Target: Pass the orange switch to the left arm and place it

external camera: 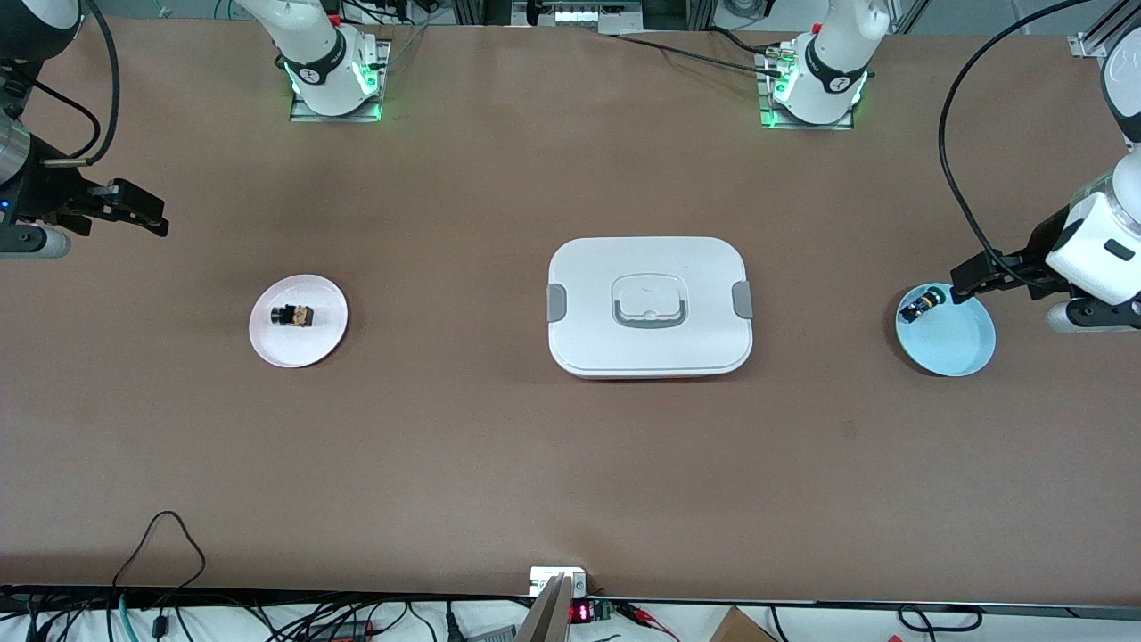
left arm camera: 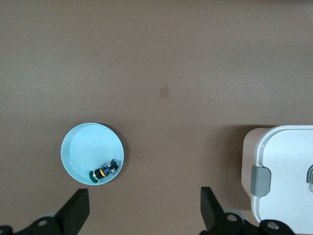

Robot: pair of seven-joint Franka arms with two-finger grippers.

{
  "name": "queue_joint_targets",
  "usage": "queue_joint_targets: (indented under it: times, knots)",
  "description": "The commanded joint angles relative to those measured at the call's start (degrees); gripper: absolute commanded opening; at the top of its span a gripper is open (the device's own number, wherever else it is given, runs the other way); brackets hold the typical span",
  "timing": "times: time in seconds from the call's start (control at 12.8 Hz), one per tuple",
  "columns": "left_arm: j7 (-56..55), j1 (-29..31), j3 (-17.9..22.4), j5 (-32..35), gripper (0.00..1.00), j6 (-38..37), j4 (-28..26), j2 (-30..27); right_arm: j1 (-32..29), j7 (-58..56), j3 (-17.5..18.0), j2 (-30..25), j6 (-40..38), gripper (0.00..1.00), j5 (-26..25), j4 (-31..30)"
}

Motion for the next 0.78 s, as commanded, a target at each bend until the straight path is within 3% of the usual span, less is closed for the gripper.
queue_joint_targets:
  times: [0.0,0.71]
  knots:
    - [0.3,0.0,-0.4,-0.1,1.0,-0.5,2.0,0.9,-0.6,-0.6,0.1,0.0,-1.1,1.0,0.7,0.9]
    - [0.1,-0.2,-0.4,0.1,1.0,-0.5,2.8,0.9,-0.7,-0.5,0.1,1.7,-1.0,1.0,0.9,0.9]
